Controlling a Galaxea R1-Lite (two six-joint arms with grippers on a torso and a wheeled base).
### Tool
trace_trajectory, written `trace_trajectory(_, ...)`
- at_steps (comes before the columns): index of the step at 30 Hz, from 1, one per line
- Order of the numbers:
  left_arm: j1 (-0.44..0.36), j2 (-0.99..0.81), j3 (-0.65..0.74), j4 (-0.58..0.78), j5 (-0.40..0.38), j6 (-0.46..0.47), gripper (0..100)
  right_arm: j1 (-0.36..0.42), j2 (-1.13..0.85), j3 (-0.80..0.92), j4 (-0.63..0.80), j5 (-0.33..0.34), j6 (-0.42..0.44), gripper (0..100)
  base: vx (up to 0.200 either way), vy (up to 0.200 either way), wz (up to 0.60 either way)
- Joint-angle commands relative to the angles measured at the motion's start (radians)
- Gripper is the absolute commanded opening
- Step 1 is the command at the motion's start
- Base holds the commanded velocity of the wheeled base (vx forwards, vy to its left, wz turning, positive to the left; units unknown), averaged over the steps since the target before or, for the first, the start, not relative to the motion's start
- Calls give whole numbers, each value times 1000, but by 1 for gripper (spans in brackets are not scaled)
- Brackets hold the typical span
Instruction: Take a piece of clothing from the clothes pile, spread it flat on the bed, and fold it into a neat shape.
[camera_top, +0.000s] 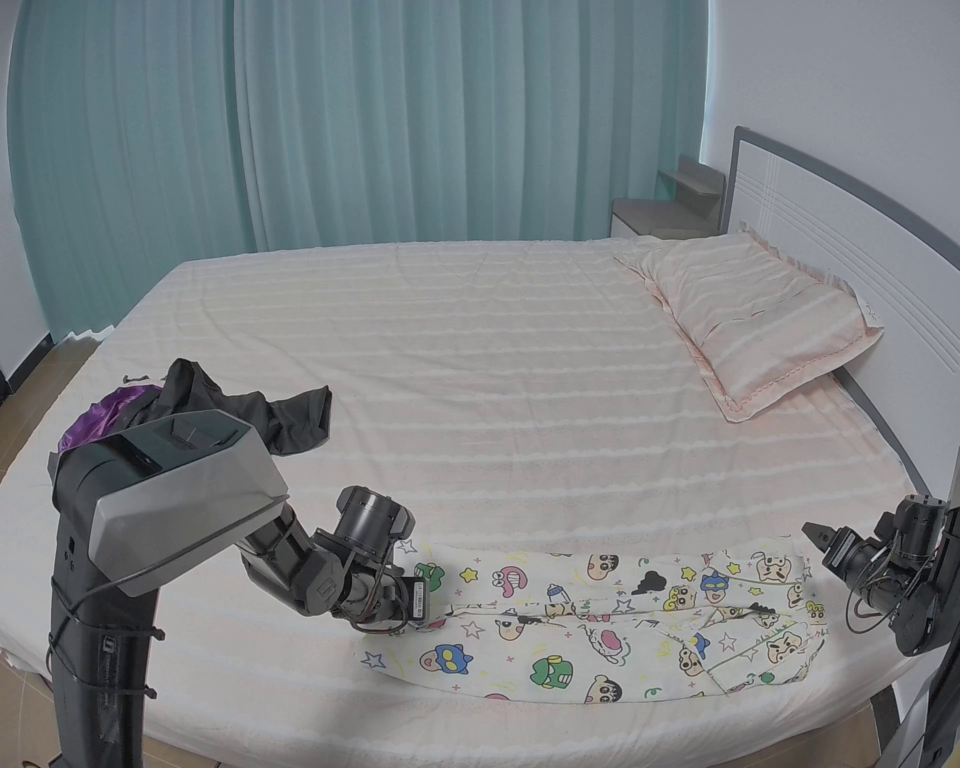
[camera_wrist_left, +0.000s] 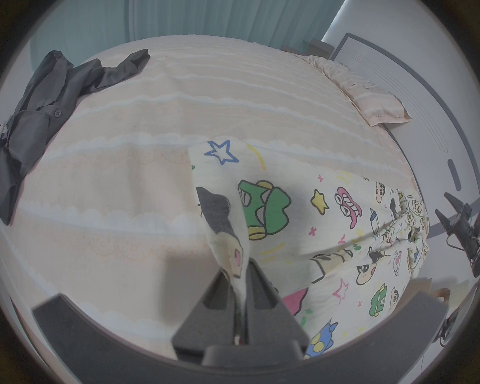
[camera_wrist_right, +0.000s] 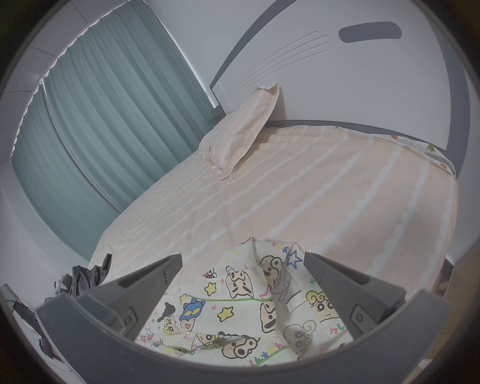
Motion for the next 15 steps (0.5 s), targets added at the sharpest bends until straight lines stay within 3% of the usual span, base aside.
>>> trace_trajectory(1,7,-26,6,1,1,-4,0,-1,0,0,-15,0,0,100,0,0,0)
trace_trajectory(15,102,-111,66,-1,-14,2,0,-1,-3,0,-13,0,2,100,0,0,0)
